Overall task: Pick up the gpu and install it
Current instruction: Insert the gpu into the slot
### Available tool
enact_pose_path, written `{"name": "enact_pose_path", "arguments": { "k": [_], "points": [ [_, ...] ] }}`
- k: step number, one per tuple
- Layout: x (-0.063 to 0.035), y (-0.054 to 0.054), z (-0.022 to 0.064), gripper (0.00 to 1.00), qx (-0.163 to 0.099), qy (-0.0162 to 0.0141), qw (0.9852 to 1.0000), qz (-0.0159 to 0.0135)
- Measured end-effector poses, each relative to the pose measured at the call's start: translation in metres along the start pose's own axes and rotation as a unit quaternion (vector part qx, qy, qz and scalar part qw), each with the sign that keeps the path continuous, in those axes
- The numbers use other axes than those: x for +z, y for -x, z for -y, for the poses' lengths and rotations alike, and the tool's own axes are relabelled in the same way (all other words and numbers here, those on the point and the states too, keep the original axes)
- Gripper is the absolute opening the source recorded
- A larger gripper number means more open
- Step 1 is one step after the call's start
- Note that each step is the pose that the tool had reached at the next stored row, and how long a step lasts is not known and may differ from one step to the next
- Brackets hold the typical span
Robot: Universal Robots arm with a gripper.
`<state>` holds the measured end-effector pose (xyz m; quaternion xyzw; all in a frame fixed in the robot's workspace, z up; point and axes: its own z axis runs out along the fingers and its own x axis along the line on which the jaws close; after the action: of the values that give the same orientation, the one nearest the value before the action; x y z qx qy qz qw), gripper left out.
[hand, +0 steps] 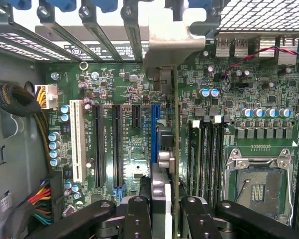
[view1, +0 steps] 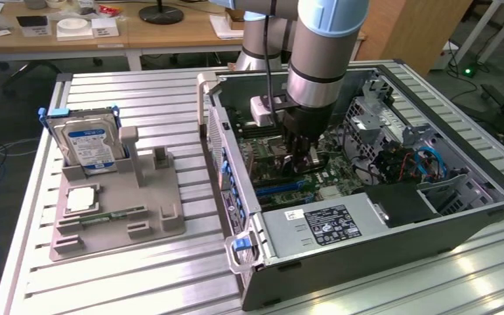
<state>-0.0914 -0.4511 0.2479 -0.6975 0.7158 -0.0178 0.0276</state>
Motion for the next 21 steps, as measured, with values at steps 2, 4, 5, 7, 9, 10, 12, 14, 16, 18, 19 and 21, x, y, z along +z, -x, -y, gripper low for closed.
{"name": "enact_pose_path", "arguments": {
  "k": [2, 4, 5, 7, 9, 10, 12, 14, 16, 18, 19, 21],
  "points": [
    [0.0002, -0.0004, -0.0001, 0.28, 0.004, 0.0, 1.0, -0.0003],
    [0.0002, -0.0006, -0.0002, 0.28, 0.005, -0.0001, 1.0, -0.0003],
    [0.0002, -0.0006, -0.0001, 0.28, 0.005, -0.0001, 1.0, -0.0004],
    [0.0003, -0.0013, 0.0, 0.28, 0.005, 0.0, 1.0, -0.0004],
    [0.0004, -0.0026, 0.0, 0.28, 0.005, -0.0001, 1.0, -0.0004],
    [0.0005, -0.0031, -0.0001, 0.28, 0.005, 0.0, 1.0, -0.0004],
    [0.0012, -0.0033, -0.0002, 0.28, 0.005, -0.0001, 1.0, -0.0003],
    [0.0025, -0.0034, -0.0014, 0.28, 0.005, 0.0, 1.0, -0.0004],
    [0.004, -0.0034, -0.0027, 0.28, 0.005, 0.0002, 1.0, -0.0004],
    [0.0054, -0.0035, -0.0036, 0.28, 0.005, 0.0005, 1.0, -0.0004],
    [0.006, -0.0035, -0.0037, 0.28, 0.005, 0.0007, 1.0, -0.0004],
    [0.0068, -0.0037, -0.0039, 0.28, 0.005, 0.0008, 1.0, -0.0005]
  ]
}}
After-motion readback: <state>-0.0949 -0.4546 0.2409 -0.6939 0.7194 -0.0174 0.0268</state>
